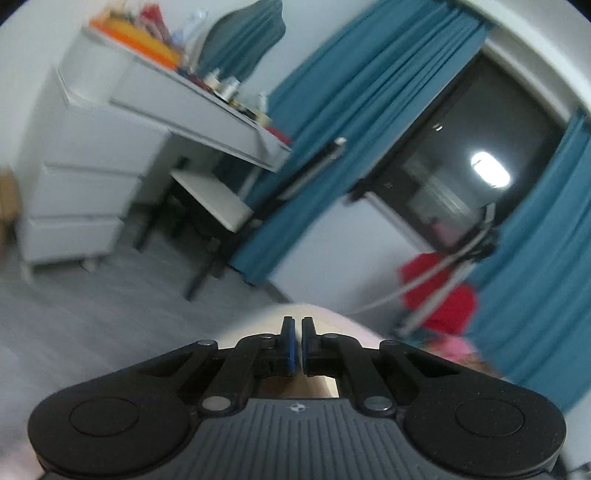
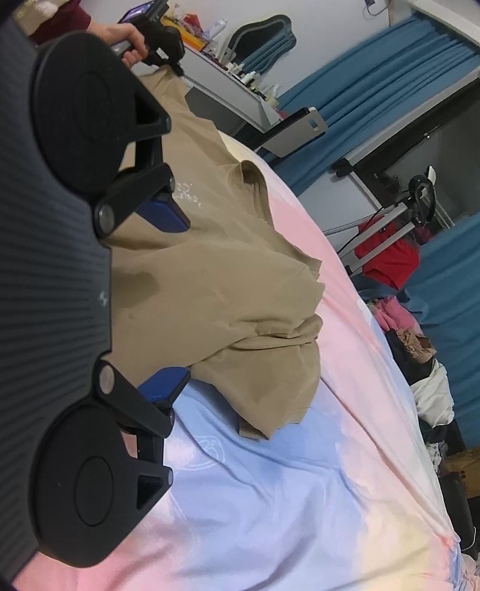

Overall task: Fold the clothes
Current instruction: 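Grasp the tan shirt body with the left gripper, pull it smooth, release, then move the right gripper to the side edge of the shirt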

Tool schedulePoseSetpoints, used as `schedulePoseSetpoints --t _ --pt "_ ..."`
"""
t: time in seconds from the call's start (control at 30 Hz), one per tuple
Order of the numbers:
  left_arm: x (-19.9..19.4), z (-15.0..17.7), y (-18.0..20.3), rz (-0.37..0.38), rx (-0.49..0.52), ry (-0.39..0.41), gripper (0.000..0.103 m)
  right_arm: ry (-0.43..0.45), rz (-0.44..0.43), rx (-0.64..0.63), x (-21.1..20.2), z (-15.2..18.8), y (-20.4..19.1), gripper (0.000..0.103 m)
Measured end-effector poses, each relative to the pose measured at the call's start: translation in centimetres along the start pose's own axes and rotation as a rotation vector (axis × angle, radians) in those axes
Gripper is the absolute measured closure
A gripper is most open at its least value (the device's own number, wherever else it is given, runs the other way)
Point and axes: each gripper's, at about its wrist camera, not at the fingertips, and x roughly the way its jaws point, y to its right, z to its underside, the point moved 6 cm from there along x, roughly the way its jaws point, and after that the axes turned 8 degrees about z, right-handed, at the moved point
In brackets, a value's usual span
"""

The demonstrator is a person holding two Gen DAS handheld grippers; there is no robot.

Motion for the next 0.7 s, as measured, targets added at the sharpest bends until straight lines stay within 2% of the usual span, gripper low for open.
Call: schedulePoseSetpoints --t 0.07,0.1,0.2,0.27,0.3,0.4,0.43,0.47,0.53,0.63,0.7 --pt "0.5 0.0 -0.3 -0.108 0.06 -0.022 0.101 0.003 0.005 -0.001 0.0 -0.1 0.0 0.022" --pt "0.6 0.1 -0.6 -0.136 0.061 -0.041 0.101 0.004 0.008 -0.004 0.1 -0.1 0.0 0.022" --pt "-0.2 0.3 -1.0 -0.16 0.056 -0.057 0.097 0.009 0.017 -0.016 0.2 -0.2 -0.1 0.022" --pt "-1.2 0.6 0.1 -0.149 0.118 -0.069 0.085 0.021 0.023 -0.027 0.2 -0.3 -0.2 0.022" --pt "-1.8 0.7 0.7 -0.139 0.157 -0.077 0.083 0.027 0.021 -0.032 0.1 -0.4 -0.3 0.022" --pt "-5.3 1.6 4.3 -0.123 0.349 -0.082 0.074 0.053 0.016 -0.055 -0.5 -0.6 -0.7 0.022" --pt "-6.7 1.8 5.8 -0.116 0.38 -0.078 0.065 0.065 0.015 -0.065 -0.8 -0.7 -0.8 0.022" --pt "-8.2 2.2 7.3 -0.098 0.399 -0.082 0.06 0.077 0.013 -0.075 -1.1 -0.7 -1.0 0.022" --pt "-11.8 2.9 10.4 -0.055 0.423 -0.075 0.057 0.1 0.006 -0.088 -1.7 -0.8 -1.2 0.022" --pt "-17.9 4.8 15.3 -0.002 0.463 -0.062 0.04 0.133 0.003 -0.099 -2.8 -1.1 -1.3 0.022" --pt "-22.0 6.6 18.2 0.04 0.491 -0.075 0.034 0.141 -0.005 -0.094 -3.3 -1.3 -1.3 0.022"
